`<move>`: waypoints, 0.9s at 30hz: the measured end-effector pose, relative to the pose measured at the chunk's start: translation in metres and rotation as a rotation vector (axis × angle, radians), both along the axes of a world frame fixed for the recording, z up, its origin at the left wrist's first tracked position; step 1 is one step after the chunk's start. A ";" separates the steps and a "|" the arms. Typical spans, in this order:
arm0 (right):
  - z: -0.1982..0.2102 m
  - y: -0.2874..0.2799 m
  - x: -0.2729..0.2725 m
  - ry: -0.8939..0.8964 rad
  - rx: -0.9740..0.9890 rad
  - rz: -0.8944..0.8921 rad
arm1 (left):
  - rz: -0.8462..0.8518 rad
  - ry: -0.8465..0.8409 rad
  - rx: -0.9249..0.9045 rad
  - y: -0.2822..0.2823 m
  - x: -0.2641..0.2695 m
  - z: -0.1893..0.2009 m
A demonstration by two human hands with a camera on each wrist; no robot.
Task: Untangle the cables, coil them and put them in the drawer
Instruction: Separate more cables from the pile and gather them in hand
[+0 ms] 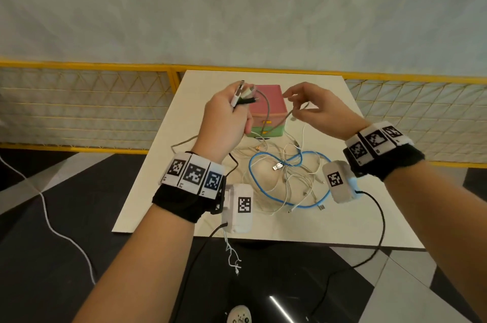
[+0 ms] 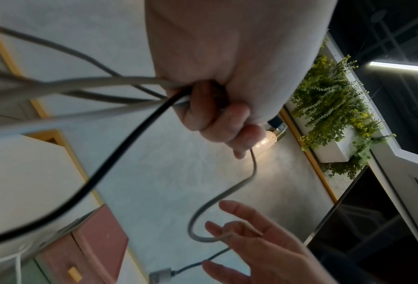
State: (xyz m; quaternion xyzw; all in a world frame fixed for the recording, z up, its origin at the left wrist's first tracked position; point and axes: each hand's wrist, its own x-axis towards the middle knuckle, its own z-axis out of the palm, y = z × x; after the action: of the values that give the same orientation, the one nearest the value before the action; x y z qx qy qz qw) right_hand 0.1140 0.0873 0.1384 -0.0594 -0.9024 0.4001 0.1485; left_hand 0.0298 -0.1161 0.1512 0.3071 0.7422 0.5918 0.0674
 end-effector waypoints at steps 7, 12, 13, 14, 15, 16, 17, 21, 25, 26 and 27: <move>0.026 -0.029 0.077 -0.356 0.208 0.124 | -0.014 -0.062 0.053 -0.010 0.008 0.014; 0.018 -0.047 0.100 -0.405 -0.039 0.127 | -0.211 0.024 -0.153 -0.004 0.045 0.006; 0.018 -0.050 0.101 -0.328 -0.147 0.108 | -0.229 0.034 -0.191 0.000 0.056 0.002; 0.019 -0.055 0.101 -0.255 -0.218 0.101 | -0.247 0.043 -0.223 0.003 0.066 -0.002; 0.018 -0.058 0.103 -0.207 -0.251 0.095 | -0.258 0.031 -0.236 0.006 0.074 -0.007; 0.015 -0.060 0.104 -0.187 -0.260 0.082 | -0.257 0.003 -0.232 0.008 0.081 -0.011; 0.011 -0.062 0.108 -0.198 -0.251 0.062 | -0.231 -0.033 -0.208 0.009 0.086 -0.013; -0.014 -0.060 0.132 -0.520 -0.087 0.191 | -0.079 -0.096 -0.153 0.003 0.090 -0.010; -0.026 -0.055 0.145 -0.699 0.387 0.376 | -0.143 -0.208 -0.148 0.000 0.099 0.010; -0.024 -0.054 0.144 -0.624 0.422 0.326 | -0.195 -0.202 -0.145 0.002 0.103 0.014; -0.022 -0.053 0.141 -0.529 0.401 0.280 | -0.239 -0.173 -0.151 0.004 0.106 0.016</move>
State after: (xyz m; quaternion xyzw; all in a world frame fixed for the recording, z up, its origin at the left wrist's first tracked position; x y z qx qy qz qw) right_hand 0.2554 0.0342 0.1167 -0.0066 -0.9696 0.2021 -0.1378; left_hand 0.1362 -0.1121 0.1674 0.3352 0.7340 0.5465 0.2239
